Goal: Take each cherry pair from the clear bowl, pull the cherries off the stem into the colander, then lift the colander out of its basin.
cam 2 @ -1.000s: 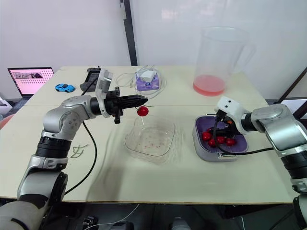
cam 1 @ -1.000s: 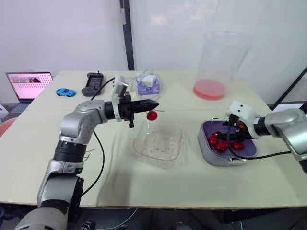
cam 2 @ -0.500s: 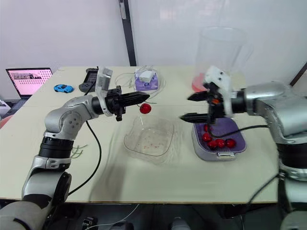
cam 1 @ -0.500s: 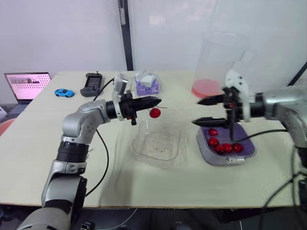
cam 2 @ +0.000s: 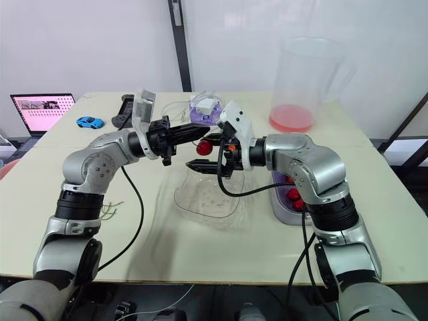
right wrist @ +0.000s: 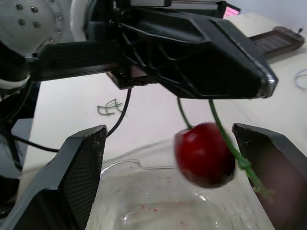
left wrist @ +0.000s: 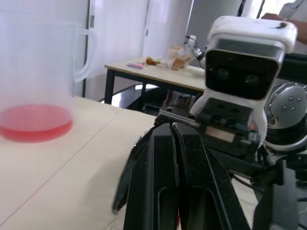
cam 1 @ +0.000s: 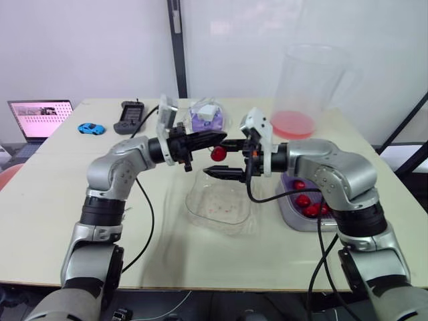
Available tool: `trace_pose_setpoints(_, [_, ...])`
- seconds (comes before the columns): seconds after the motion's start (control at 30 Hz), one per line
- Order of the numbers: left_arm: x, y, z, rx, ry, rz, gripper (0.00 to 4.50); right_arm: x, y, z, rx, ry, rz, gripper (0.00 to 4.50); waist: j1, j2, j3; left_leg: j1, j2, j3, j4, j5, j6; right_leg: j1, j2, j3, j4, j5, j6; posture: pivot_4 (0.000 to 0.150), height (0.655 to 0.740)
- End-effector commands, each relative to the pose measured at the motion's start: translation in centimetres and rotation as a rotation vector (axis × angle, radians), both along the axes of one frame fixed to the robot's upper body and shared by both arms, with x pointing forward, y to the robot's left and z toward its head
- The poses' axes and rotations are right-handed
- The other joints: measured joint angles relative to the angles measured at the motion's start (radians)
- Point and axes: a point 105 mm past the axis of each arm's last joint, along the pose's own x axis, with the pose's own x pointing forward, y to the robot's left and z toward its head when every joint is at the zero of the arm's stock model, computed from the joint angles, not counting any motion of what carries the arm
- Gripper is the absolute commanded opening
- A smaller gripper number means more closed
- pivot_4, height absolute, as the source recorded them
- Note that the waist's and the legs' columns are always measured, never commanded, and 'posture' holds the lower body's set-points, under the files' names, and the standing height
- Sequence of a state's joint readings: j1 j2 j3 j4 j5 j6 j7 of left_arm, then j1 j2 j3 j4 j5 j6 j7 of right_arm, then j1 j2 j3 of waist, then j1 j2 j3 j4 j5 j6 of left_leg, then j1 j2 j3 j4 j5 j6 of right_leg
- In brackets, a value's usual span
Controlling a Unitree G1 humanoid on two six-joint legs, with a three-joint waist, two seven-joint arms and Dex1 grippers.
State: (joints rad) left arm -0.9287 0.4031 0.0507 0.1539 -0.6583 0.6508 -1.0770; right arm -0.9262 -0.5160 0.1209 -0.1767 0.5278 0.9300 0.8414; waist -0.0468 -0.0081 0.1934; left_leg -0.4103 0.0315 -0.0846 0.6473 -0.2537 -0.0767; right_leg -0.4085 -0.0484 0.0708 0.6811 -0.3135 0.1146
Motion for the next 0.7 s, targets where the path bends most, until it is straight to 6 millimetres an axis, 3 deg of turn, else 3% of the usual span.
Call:
trace_pose_setpoints(0.03, [-0.58, 0.22, 1.09, -0.017, -0.044, -0.005, 0.00, 0.03, 0.09, 1.02, 0.020, -0.046, -0.008, 4.47, 0.001, 0.000, 0.000, 0.000, 0.000, 0.000, 0.000, 0.000, 0.000, 0.000, 0.000, 0.000, 0.000, 0.000, 0.000, 0.150, 0.7332])
trace_pose_setpoints(0.1, [-0.57, 0.25, 1.08, -0.016, -0.044, -0.003, 0.00, 0.25, -0.07, 0.94, 0.016, -0.048, -0.022, 4.47, 0.001, 0.000, 0.000, 0.000, 0.000, 0.000, 0.000, 0.000, 0.000, 0.000, 0.000, 0.000, 0.000, 0.000, 0.000, 0.150, 0.7332])
trace_pose_setpoints(0.2, [-0.50, 0.25, 1.07, -0.017, -0.044, -0.002, 0.00, 0.47, -0.20, 1.02, 0.023, -0.047, -0.034, 3.57, 0.002, 0.000, 0.000, 0.000, 0.000, 0.000, 0.000, 0.000, 0.000, 0.000, 0.000, 0.000, 0.000, 0.000, 0.000, 0.150, 0.7332])
trace_pose_setpoints(0.37, [-0.36, 0.25, 0.93, -0.018, -0.039, -0.002, 0.00, 0.76, -0.38, 0.74, 0.003, -0.062, -0.050, 1.12, 0.002, 0.000, 0.000, 0.000, 0.000, 0.000, 0.000, 0.000, 0.001, 0.000, 0.000, 0.000, 0.000, 0.000, 0.000, 0.150, 0.7332])
trace_pose_setpoints(0.7, [-0.17, 0.41, 0.86, -0.016, -0.040, 0.007, 0.00, 0.79, -0.39, 0.49, -0.002, -0.061, -0.047, 1.12, 0.002, 0.000, 0.000, 0.000, 0.000, 0.000, 0.000, 0.000, 0.001, 0.000, 0.000, 0.000, 0.000, 0.000, 0.000, 0.150, 0.7332])
